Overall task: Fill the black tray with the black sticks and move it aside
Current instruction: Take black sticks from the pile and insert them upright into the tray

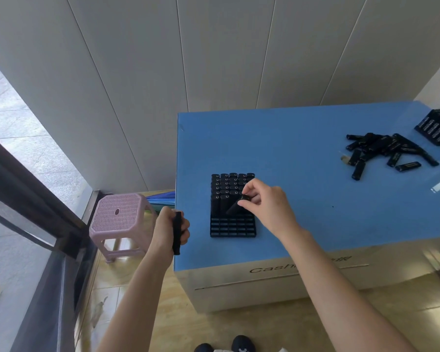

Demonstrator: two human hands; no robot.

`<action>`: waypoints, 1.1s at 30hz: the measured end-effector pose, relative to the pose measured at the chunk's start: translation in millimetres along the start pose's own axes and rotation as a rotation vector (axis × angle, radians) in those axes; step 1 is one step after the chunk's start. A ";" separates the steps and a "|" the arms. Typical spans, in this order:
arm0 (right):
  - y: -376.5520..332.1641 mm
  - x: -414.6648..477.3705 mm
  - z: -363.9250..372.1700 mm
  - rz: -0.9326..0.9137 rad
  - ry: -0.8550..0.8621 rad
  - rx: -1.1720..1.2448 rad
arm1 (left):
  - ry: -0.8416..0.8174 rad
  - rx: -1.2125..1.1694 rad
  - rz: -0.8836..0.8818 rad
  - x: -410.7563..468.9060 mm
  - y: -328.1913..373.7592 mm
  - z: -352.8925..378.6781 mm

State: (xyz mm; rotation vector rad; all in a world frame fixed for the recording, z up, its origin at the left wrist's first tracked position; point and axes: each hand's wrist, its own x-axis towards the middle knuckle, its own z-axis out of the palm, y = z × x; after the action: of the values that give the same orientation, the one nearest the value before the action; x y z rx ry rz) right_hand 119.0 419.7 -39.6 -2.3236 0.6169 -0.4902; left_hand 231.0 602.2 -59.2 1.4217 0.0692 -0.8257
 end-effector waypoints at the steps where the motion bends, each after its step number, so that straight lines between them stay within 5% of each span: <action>1: -0.3 -0.2 3.8 -0.025 0.001 -0.029 | -0.001 0.021 0.019 -1.4 0.5 1.1; 14: 6.7 1.4 21.5 -0.212 0.004 -0.118 | -0.018 0.184 0.191 -3.7 -0.7 1.1; 21: 2.8 -4.8 27.2 -0.305 0.227 -0.299 | -0.086 0.111 0.204 -5.4 1.8 1.4; 24: -6.9 -20.2 32.9 -0.171 0.127 0.009 | -0.115 0.061 0.215 -6.7 3.1 3.6; 29: -25.9 -41.2 42.6 0.317 -0.169 0.663 | -0.159 -0.059 0.207 -6.4 0.6 10.4; 33: -26.6 -47.1 39.8 0.465 -0.058 0.969 | -0.207 -0.024 0.206 -5.0 -5.2 17.5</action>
State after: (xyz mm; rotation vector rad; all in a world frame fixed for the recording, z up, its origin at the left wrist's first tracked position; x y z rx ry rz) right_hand 108.0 483.5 -57.4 -1.2304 0.6659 -0.3744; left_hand 217.1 589.4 -57.6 1.2895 -0.2210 -0.7933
